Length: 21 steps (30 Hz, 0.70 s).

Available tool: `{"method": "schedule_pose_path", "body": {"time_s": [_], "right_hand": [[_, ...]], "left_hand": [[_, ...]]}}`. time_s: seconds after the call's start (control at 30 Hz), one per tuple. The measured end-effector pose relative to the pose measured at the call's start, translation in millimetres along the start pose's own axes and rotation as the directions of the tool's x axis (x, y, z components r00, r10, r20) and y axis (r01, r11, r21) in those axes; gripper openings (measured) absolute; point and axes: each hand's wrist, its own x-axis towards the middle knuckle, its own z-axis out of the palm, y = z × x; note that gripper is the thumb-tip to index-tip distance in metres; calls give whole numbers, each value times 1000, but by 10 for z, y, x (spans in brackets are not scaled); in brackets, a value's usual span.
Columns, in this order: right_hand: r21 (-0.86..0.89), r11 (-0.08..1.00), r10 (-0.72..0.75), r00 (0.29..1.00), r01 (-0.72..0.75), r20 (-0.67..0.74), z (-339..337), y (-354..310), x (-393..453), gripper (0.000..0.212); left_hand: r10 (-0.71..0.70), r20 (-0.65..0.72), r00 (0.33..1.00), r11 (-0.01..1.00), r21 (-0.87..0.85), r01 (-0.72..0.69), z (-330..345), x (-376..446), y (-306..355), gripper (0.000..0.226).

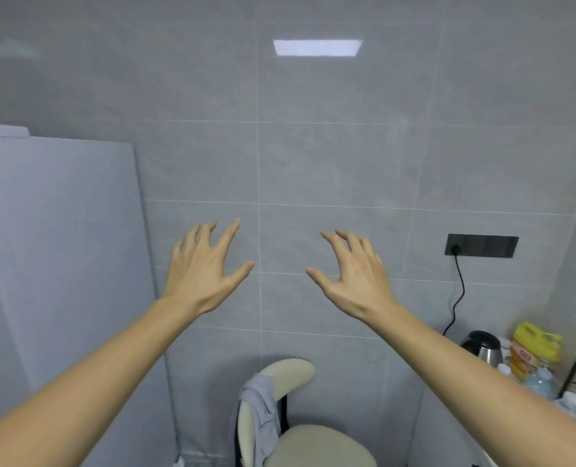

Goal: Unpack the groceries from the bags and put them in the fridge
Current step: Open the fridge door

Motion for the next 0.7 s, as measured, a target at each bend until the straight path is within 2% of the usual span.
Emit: {"method": "schedule_pose_path", "body": {"time_s": [0.1, 0.23, 0.4, 0.7], "right_hand": [[70, 993, -100, 993, 96, 55, 318, -437, 111, 79], [159, 965, -224, 970, 208, 91, 669, -1095, 182, 76], [257, 912, -356, 928, 319, 113, 1032, -2134, 144, 77], [316, 829, -500, 864, 461, 53, 1364, -4244, 167, 77]], "left_hand": [[-112, -32, 993, 991, 71, 114, -275, -260, -486, 85], [-196, 20, 980, 967, 170, 190, -565, -756, -1107, 86], [-359, -11, 933, 906, 235, 352, -947, -1352, -1919, 88], [-413, -135, 901, 847, 307, 434, -1921, -2046, -3514, 88]]}}
